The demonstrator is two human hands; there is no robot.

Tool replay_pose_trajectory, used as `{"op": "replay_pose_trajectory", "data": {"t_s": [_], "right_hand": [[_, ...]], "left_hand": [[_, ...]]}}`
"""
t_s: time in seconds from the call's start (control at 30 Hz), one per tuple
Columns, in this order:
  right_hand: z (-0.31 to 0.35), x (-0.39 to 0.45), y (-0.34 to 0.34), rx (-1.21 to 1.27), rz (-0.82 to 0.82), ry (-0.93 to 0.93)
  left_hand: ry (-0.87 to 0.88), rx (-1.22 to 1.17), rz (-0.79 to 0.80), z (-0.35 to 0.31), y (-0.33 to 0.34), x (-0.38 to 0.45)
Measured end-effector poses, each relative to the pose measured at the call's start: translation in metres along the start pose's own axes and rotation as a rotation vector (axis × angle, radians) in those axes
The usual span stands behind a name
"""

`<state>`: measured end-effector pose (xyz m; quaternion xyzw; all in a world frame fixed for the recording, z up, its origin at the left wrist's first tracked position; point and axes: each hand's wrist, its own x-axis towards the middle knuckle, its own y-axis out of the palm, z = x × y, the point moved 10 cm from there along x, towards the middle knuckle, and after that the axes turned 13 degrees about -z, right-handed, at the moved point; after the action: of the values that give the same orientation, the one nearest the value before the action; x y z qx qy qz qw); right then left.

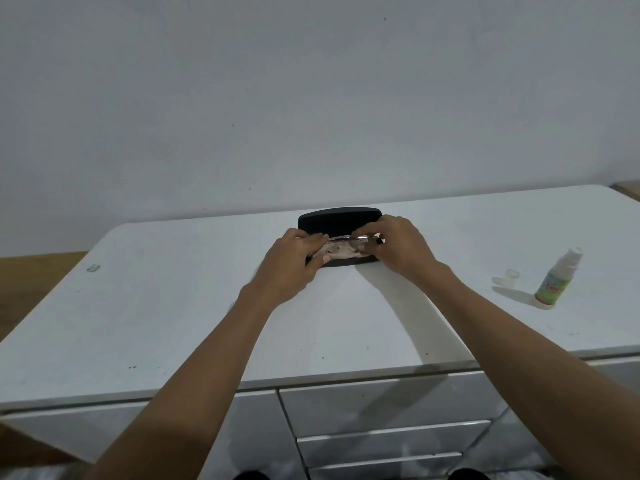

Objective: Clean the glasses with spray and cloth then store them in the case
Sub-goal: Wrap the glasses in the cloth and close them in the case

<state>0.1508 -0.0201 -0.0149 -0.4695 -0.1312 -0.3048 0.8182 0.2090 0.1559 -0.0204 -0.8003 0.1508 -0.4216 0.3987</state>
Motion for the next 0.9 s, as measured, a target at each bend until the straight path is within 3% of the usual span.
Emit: {"op": "replay_pose_trajectory", "data": {"t_s": [0.13, 0.23, 0.3, 0.43, 0.5, 0.63, 0.9], "right_hand": [[0.002, -0.006, -0.006, -0.020, -0.056, 0.003], [0.001, -0.007, -0.026, 0.077, -0.187, 0.052], [-0.001, -0.005, -0.031, 0.131, -0.190, 0.084], [0.002, -0.010, -0.013, 0.040, 0.032, 0.009], [0.007, -0.015, -0.008, 0.023, 0.068, -0.052], [0.016, -0.019, -0.008, -0.047, 0.045, -0.181], [0.019, -0.027, -0.018, -0.183, -0.127, -0.271]], "left_hand": [[-0.006, -0.061, -0.051, -0.009, -0.008, -0.003], [-0.064, -0.106, -0.300, -0.007, -0.038, -0.002], [-0.116, -0.104, -0.387, 0.000, -0.050, 0.003], [-0.115, -0.090, -0.164, 0.000, -0.028, 0.004], [-0.060, -0.060, -0.123, -0.004, -0.021, -0.001], [0.036, 0.001, -0.216, -0.010, -0.025, -0.006], [0.181, 0.064, -0.215, -0.026, -0.024, -0.007]]}}
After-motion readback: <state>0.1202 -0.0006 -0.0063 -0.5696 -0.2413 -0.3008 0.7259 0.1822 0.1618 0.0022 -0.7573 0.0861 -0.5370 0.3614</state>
